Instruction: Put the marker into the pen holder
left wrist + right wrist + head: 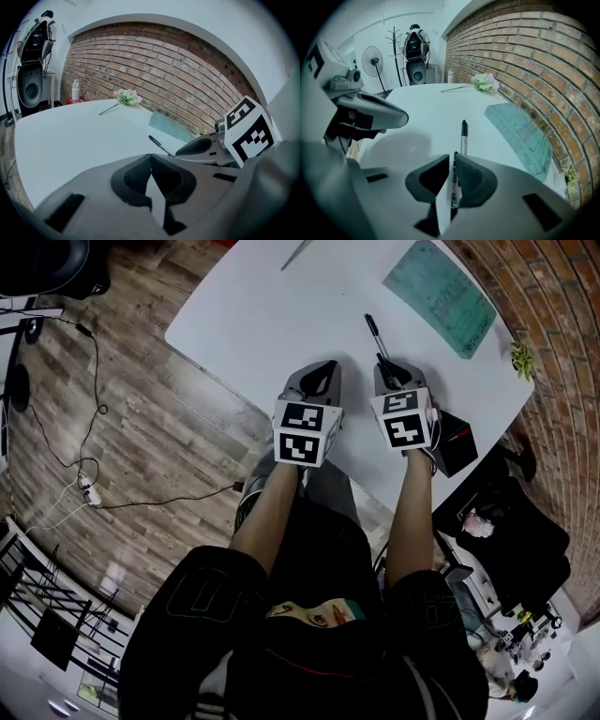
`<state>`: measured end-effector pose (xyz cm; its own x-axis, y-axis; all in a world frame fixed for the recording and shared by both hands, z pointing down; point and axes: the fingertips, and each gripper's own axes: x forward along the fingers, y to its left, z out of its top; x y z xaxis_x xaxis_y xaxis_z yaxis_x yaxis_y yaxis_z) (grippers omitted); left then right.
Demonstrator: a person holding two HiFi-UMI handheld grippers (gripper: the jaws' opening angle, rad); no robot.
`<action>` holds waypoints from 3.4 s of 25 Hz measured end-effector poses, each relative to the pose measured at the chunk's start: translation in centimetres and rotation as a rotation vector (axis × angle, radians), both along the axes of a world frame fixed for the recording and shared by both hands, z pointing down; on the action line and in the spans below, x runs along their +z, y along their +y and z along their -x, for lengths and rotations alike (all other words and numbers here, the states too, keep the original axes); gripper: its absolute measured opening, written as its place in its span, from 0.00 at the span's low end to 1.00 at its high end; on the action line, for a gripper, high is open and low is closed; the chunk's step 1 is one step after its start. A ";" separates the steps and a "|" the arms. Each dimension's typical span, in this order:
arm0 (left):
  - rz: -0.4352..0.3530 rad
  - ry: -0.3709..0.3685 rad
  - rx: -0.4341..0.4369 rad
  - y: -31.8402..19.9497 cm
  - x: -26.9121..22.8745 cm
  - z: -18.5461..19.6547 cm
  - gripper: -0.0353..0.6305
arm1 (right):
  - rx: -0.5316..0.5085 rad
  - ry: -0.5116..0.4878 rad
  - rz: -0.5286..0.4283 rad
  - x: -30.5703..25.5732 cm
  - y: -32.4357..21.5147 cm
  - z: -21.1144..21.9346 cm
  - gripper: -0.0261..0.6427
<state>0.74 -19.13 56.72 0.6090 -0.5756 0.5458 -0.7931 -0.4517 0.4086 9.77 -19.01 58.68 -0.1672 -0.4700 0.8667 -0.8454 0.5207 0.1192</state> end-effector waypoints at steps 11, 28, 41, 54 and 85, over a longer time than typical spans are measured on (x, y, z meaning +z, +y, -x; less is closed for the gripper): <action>0.013 0.014 -0.010 -1.5 0.2 0.7 0.07 | -0.011 0.032 0.034 1.2 -0.7 -0.2 0.14; 0.018 0.009 -0.043 -1.2 0.4 0.2 0.07 | 0.024 -0.033 0.080 1.6 -0.3 0.3 0.11; -0.052 0.017 -0.081 -0.5 -2.6 -0.7 0.07 | 0.121 -0.175 -0.066 -3.0 0.2 0.7 0.11; -0.136 0.022 -0.097 0.6 -6.3 -2.5 0.06 | 0.205 -0.294 -0.226 -9.2 1.6 -1.1 0.10; -0.351 0.053 0.008 9.2 -15.3 -11.9 0.06 | 0.277 -0.496 -0.629 -22.7 10.6 -11.1 0.11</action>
<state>12.68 -9.97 41.38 0.6364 -0.7174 0.2834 -0.7708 -0.5782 0.2674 20.88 -8.42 35.98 -0.2671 -0.9201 0.2867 -0.9634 0.2481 -0.1013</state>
